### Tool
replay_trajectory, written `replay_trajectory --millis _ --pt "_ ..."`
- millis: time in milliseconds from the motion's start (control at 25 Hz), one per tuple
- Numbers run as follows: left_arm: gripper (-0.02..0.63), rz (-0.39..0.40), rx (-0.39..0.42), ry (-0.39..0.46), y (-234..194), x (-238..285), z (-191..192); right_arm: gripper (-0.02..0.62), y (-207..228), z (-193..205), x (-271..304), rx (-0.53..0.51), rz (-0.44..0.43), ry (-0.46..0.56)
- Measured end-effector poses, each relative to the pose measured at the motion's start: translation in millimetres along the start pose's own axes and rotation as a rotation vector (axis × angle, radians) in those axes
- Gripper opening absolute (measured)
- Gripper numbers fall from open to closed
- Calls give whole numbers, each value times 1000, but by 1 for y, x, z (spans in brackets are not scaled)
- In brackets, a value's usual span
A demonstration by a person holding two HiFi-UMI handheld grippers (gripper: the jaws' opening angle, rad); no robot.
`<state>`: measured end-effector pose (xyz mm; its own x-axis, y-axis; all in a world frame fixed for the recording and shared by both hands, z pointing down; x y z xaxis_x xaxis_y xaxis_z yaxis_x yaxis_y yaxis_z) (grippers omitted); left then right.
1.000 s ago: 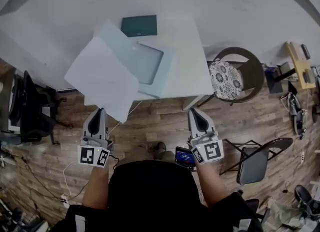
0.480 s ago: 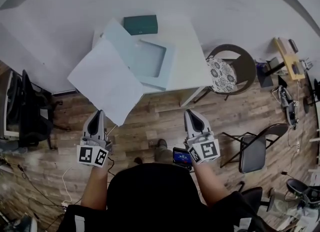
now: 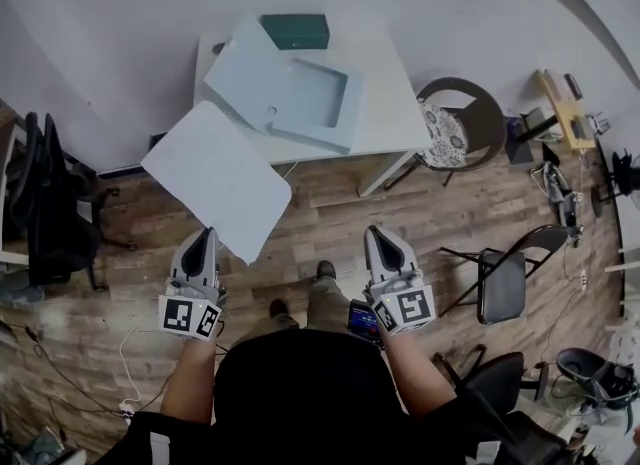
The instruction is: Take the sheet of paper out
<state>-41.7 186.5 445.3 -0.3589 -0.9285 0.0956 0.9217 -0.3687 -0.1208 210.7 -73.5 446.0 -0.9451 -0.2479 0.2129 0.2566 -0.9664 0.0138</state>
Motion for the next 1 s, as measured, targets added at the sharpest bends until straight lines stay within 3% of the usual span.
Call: replay_trajectory --millis 320,720,1000 --pt "2 9 -32 -21 2 -23 20 9 -20 6 -22 -11 4 -7" --pt "2 -9 8 -33 52 -27 8 9 15 4 -48 6 -25 34" --pt "3 1 23 -42 86 -22 15 9 47 27 -72 30 -15 17"
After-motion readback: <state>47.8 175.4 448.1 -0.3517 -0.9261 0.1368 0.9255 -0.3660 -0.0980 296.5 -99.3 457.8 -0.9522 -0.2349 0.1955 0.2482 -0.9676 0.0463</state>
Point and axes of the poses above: the fingertips, and each gripper's own axes: x forward along the fingers, y to its right, z out of its underside, the point moved 8 cm from there along -x, backward along the fingers, and after that the axes turned 7 degrees about -y, right-handed, at the moved point
